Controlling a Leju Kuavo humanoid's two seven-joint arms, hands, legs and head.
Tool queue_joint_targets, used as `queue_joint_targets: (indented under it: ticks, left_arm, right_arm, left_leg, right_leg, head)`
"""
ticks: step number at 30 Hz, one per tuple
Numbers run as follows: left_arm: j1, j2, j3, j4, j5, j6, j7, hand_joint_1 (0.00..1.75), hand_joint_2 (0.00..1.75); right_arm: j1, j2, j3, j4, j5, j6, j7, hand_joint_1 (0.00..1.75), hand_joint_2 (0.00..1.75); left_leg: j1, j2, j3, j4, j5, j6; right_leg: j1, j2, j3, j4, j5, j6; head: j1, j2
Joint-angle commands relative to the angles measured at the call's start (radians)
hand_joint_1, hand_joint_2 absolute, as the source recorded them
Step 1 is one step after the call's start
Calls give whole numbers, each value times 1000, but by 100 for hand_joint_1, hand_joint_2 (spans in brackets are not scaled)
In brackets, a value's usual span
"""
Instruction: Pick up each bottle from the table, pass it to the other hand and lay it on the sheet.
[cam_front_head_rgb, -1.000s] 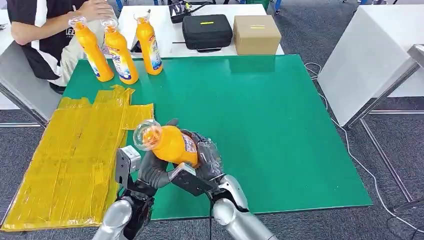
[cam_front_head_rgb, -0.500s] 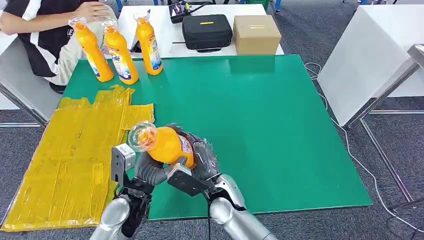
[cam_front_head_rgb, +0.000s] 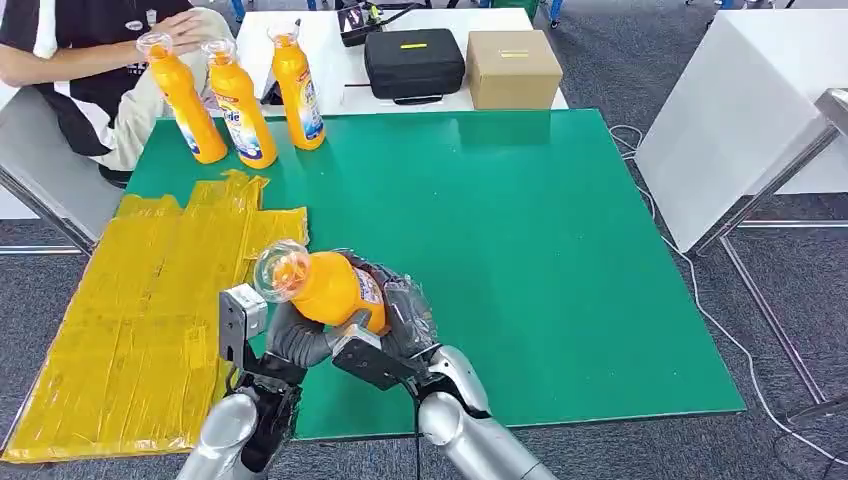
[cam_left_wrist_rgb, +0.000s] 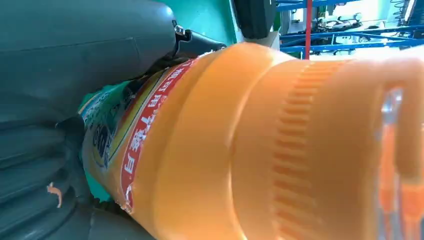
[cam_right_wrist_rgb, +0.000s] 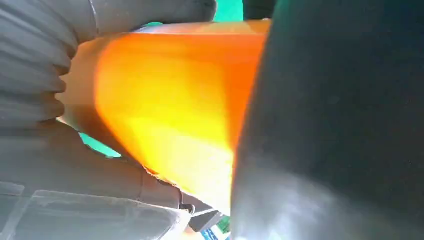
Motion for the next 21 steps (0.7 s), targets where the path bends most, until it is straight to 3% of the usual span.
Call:
queue_joint_targets:
  ticks: [1, 2, 3, 6, 13, 18, 21]
  left_arm:
    - [-57, 3, -37, 58, 5, -10, -7, 175, 175]
    - [-58, 5, -32, 55, 7, -8, -12, 175, 175]
    - [-58, 12, -32, 49, -5, -3, -25, 175, 175]
    - [-30, 37, 27, -21, -28, 9, -57, 175, 175]
    - [83, 63, 311, -147, -20, 18, -101, 175, 175]
    - [102, 82, 372, -148, -45, 53, -123, 175, 175]
    - [92, 88, 380, -146, -151, 162, -141, 175, 175]
  right_arm:
    - [-41, -13, 49, 86, -2, 16, -4, 159, 175]
    - [-41, -15, 47, 85, -1, 10, -5, 63, 175]
    - [-39, -16, 43, 82, 1, 0, -4, 2, 175]
    - [-21, -38, 21, 44, 14, -3, 8, 0, 175]
    - [142, -94, -123, -229, 162, -7, 54, 0, 175]
    - [184, -121, -210, -284, 144, -13, 47, 0, 175]
    - [208, -136, -241, -329, 136, -22, 39, 0, 175]
  left_leg:
    - [1, -1, 3, 0, -1, -3]
    - [0, -1, 2, -1, 0, -2]
    - [1, -1, 3, -1, -1, -3]
    - [0, 0, 2, -1, 0, -2]
    - [1, 0, 4, -1, -1, -3]
    - [0, 1, 2, -1, -1, -3]
    - [1, -1, 3, -1, -1, -3]
  right_leg:
    - [1, -1, 4, -1, -1, -1]
    - [0, -1, 3, -1, -1, -1]
    - [1, -1, 4, -1, -1, -1]
    - [0, -1, 2, -1, 0, -1]
    - [0, -1, 4, -2, -1, -1]
    - [0, 0, 3, -1, -1, -1]
    - [0, -2, 4, -1, -2, -1]
  head:
    - [0, 0]
    - [0, 0]
    - [0, 0]
    - [0, 0]
    - [1, 0]
    - [1, 0]
    - [0, 0]
